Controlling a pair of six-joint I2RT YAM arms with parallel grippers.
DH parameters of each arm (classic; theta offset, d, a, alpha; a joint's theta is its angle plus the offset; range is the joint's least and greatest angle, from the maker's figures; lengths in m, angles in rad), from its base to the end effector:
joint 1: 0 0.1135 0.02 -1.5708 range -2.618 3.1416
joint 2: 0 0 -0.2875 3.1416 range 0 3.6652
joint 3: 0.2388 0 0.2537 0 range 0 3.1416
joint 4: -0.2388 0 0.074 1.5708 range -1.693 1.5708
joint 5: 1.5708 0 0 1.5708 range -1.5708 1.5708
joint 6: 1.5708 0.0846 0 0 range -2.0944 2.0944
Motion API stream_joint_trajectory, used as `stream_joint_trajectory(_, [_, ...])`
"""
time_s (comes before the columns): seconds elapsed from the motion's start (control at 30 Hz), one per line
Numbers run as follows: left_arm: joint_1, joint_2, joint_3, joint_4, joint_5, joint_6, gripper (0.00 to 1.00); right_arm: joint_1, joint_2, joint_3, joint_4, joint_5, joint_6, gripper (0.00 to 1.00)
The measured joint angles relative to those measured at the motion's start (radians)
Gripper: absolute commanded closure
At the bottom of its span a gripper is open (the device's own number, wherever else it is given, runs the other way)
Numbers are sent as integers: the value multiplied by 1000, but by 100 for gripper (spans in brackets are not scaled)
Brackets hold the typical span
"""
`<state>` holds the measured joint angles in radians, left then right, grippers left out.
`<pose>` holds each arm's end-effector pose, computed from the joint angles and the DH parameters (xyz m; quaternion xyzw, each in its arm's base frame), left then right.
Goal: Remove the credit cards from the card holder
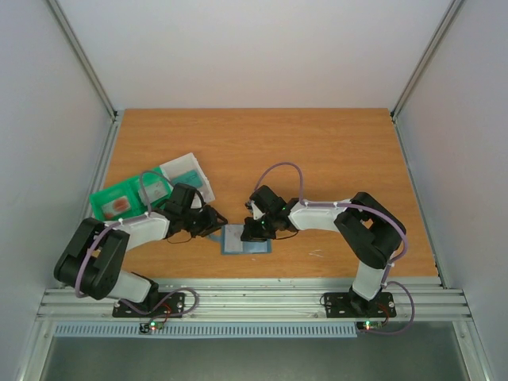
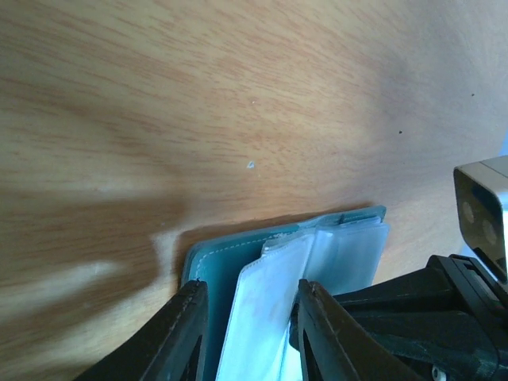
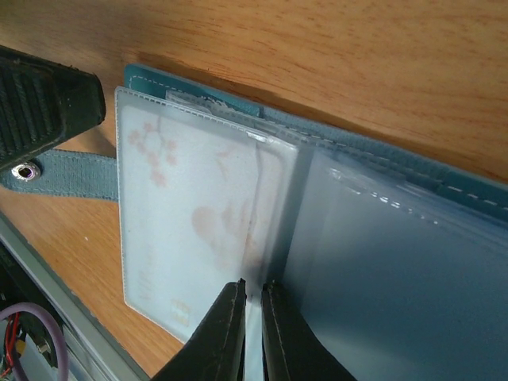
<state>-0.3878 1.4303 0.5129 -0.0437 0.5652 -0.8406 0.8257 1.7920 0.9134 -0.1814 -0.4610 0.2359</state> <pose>0.2240 -0.1405 0.1197 -0.1241 0.9115 -0.3835 0.0823 0.2163 0.2900 0.1119 -0.3290 0.8845 0.3151 0.1002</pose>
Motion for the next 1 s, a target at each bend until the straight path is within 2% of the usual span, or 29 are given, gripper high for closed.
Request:
stream_joint_trajectory(0.57, [0, 60, -16, 117, 53, -25, 75, 0, 0, -13, 26, 0, 3, 93])
stream_joint_trajectory(1.0, [-30, 53, -23, 188, 137, -99, 72, 0, 0, -15, 32, 1, 3, 93])
